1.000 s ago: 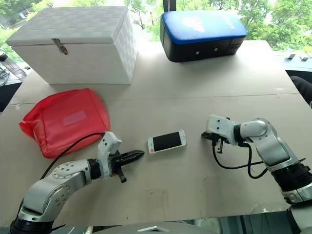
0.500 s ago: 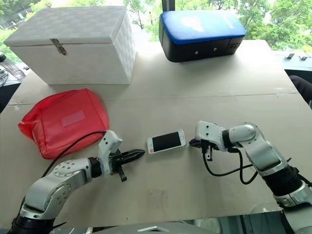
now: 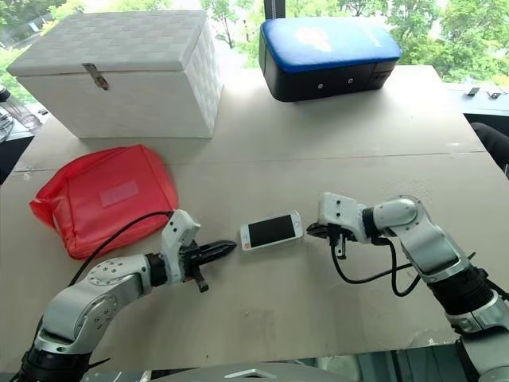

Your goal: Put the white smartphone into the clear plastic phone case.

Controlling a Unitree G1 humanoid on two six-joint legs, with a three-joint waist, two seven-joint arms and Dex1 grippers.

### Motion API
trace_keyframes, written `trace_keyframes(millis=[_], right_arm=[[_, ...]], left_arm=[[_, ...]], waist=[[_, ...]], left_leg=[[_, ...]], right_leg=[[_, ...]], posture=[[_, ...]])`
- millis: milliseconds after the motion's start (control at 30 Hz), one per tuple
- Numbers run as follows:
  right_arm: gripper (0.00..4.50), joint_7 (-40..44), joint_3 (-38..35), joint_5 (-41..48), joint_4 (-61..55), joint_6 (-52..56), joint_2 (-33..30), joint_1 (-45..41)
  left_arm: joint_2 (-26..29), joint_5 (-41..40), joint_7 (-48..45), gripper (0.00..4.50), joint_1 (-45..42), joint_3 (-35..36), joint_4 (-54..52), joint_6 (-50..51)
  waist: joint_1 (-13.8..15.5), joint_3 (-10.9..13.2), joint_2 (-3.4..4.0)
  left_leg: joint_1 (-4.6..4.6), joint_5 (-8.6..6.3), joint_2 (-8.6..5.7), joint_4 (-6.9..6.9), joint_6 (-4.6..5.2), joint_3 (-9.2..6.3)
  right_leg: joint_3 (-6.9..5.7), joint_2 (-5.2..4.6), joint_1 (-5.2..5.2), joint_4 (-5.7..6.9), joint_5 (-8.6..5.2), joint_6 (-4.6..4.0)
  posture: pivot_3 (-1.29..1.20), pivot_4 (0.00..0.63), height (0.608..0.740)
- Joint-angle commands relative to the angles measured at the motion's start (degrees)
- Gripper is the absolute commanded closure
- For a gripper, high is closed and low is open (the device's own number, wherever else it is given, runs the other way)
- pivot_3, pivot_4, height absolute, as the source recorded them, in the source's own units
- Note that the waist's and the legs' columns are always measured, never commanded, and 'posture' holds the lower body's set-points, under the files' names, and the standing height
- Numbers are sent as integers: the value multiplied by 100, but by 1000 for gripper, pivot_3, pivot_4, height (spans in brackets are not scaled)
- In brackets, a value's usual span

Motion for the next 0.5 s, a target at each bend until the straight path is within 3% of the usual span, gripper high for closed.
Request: trace_keyframes(millis=[33,500], right_arm=[[4477,14,-115,90,-60,-16,47,-126],[4477,89,70,36,59,-108,187,-276]], left_arm=[[-13,-85,17,4500,-58,7,-256,2],[3,-113,76,4500,-40,21,-367,66]], waist=[[-1,-1,-1],[-16,-2,-3]], left_leg=[[0,0,0,0,0,0],[4,0,0,7,0,9]], right_leg=[[0,0,0,0,0,0],[2,0,-4,18,0,0]], posture=[[0,150,740],[0,150,740]])
